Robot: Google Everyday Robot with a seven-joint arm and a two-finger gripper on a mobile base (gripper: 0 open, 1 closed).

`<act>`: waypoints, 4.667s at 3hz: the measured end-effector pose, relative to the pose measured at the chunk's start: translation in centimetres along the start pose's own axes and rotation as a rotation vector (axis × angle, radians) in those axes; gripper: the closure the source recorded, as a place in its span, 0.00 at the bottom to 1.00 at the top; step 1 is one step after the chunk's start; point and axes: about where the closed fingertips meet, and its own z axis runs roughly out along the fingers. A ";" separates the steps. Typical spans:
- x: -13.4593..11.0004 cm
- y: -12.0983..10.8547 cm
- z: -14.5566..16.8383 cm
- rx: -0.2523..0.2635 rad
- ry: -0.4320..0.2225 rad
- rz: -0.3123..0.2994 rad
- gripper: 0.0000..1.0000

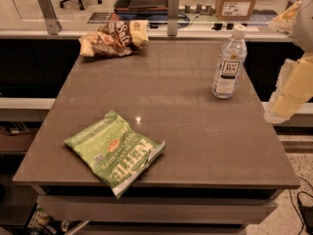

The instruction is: Move green jalapeno chip bag near brown chip bag

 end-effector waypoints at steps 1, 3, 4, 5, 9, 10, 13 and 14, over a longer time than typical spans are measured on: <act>-1.7 0.9 1.2 -0.024 -0.063 0.011 0.00; -7.7 4.9 7.1 -0.161 -0.206 -0.029 0.00; -7.7 4.9 7.1 -0.161 -0.206 -0.029 0.00; -8.4 5.4 8.2 -0.180 -0.219 -0.038 0.00; -12.4 13.8 19.1 -0.386 -0.451 0.075 0.00; -13.9 15.2 19.6 -0.422 -0.540 0.132 0.00; -18.1 16.8 21.5 -0.481 -0.704 0.167 0.31; -18.2 16.8 21.5 -0.481 -0.704 0.167 0.53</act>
Offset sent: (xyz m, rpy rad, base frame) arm 0.0077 0.0908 -0.0674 0.2382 0.0851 0.1093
